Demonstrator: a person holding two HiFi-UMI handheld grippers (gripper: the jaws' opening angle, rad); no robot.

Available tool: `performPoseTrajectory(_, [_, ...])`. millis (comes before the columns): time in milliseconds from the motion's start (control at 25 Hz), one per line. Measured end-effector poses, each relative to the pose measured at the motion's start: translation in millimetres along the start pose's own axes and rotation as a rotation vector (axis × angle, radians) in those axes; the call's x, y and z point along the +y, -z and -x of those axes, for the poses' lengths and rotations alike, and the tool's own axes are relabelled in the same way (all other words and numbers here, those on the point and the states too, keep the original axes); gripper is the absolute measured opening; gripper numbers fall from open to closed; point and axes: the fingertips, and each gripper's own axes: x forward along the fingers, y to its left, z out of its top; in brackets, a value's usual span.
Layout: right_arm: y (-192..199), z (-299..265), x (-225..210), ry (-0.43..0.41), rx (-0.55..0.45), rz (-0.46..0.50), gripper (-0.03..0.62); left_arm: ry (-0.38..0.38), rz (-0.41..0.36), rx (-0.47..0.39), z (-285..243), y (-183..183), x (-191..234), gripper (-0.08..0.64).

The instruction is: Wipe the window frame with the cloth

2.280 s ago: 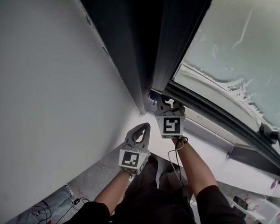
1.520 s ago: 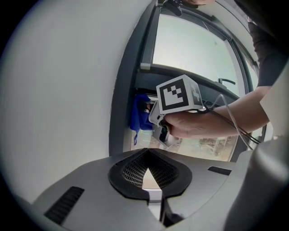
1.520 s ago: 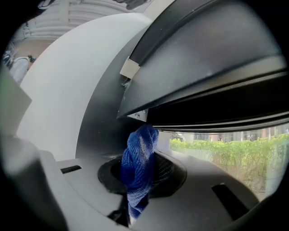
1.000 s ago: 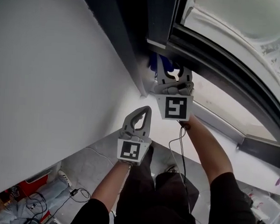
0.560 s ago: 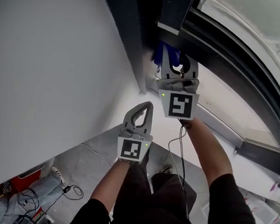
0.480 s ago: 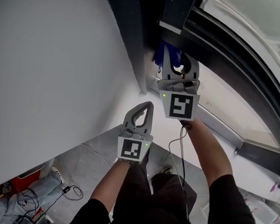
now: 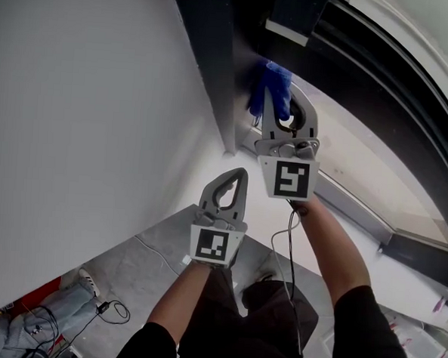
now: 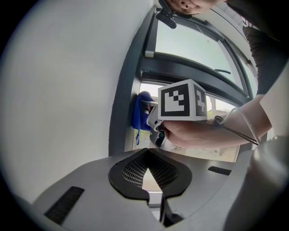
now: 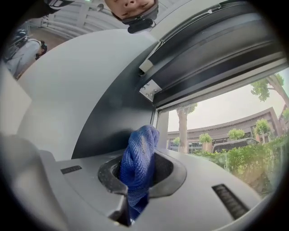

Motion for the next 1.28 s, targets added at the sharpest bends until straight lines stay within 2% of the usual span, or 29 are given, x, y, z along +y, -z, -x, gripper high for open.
performPoseTrajectory(480, [24,7,4,0.010,0.008,0.007,0.037,-0.004,0.021,0.009,-6,29,4,0.006])
performPoseTrajectory(640, [35,12,9,0.005,0.021,-0.001,0.037,0.000,0.025,-0.036,-8,30,1,0.005])
performPoseTrajectory(920, [52,15,11,-0.003,0.031,-0.004,0.037,-0.009,0.032,-0.024,-13,46,3,0.005])
performPoseTrajectory(1120, [59,18,10,0.012,0.003,-0.028,0.037,-0.012,0.028,-0.033,-11,58,2,0.005])
performPoseTrajectory(1280, [59,19,13,-0.008,-0.026,-0.027,0.037,-0.006,0.050,-0.046,-17,70,5,0.005])
